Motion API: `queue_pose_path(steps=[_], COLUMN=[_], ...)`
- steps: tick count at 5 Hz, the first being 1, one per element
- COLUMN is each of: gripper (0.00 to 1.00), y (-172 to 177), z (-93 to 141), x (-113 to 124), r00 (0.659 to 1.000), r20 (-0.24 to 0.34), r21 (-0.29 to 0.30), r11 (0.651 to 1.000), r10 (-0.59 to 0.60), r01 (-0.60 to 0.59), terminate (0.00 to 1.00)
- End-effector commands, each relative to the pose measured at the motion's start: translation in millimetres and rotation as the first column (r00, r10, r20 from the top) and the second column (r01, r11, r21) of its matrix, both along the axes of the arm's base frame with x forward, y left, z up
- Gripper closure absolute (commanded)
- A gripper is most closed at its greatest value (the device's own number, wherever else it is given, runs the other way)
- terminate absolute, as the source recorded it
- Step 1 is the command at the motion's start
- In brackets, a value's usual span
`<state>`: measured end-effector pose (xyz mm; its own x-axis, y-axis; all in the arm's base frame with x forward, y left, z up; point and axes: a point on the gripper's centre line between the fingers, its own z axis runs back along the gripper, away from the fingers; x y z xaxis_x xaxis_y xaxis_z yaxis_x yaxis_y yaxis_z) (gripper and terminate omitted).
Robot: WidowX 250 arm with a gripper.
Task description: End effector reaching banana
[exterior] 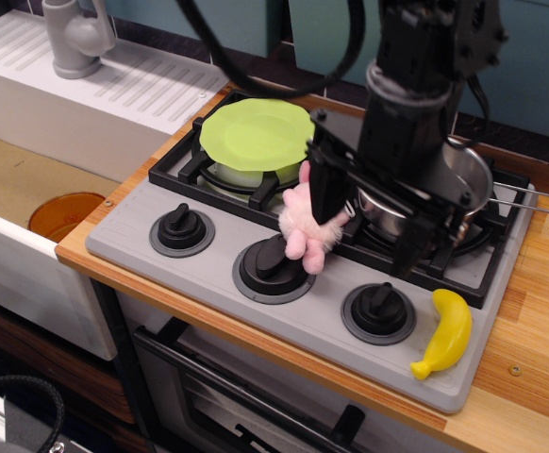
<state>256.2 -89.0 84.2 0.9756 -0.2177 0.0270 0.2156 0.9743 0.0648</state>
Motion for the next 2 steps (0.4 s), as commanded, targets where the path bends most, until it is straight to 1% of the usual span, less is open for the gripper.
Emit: queue_pose_path(steps=[1,2], gripper=[0.0,0.0], y=[-30,-37], z=[-5,-17], x=[2,7], r00=[0.998,0.996], r20=[0.059,0.088], r21=[-0.031,-0.04], r11=[0.999,0.999], r10=[0.024,0.018], r01=[-0.022,-0.014], terminate=[0.0,0.0])
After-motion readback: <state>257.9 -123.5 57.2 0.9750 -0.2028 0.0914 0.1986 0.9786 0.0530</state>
